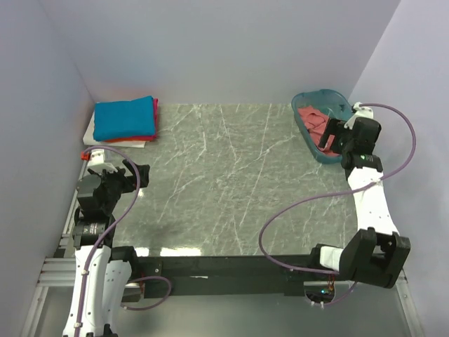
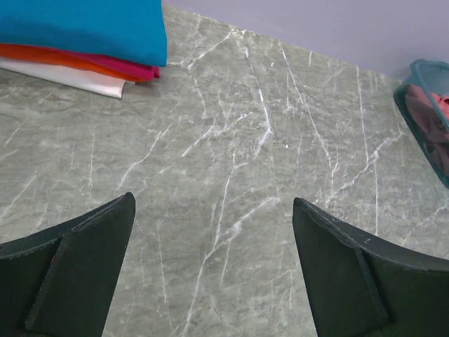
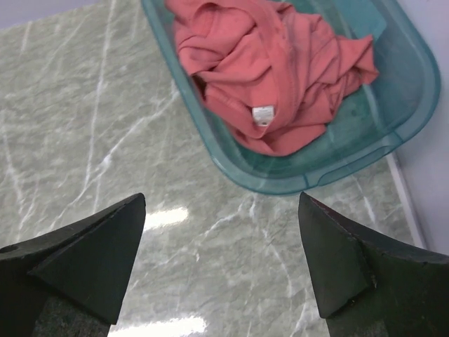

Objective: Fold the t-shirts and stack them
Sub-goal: Grab the tshirt from the pile, then move the tshirt to the center of the board, then flatten the tshirt out

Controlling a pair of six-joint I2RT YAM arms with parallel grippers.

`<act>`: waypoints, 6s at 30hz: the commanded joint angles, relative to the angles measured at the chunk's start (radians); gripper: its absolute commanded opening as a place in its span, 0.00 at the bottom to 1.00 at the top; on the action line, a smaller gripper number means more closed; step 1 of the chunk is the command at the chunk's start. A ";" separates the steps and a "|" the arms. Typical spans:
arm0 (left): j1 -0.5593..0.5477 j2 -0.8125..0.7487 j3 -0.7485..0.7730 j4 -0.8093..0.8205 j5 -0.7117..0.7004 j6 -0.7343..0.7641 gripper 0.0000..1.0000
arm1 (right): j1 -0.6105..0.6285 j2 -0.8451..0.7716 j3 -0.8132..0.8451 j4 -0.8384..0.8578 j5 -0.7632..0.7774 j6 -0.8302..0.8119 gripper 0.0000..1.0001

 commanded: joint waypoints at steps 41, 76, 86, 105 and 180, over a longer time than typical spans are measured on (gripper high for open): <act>0.000 0.038 0.019 0.014 0.003 0.002 0.99 | -0.071 0.853 0.728 -0.201 -0.139 -0.159 0.02; 0.003 0.009 0.015 0.022 0.027 0.004 0.99 | 0.366 0.068 1.047 -0.415 -0.056 -0.197 0.00; 0.001 -0.011 0.002 0.048 0.081 0.013 0.99 | 0.404 -0.044 0.993 -0.414 -0.168 -0.183 0.00; 0.003 -0.001 0.001 0.054 0.104 0.016 0.99 | 0.418 -0.092 0.912 -0.426 -0.456 -0.139 0.00; -0.805 1.515 1.036 0.016 -0.359 -0.384 0.55 | 0.139 0.129 0.068 -0.308 -0.780 -0.380 0.66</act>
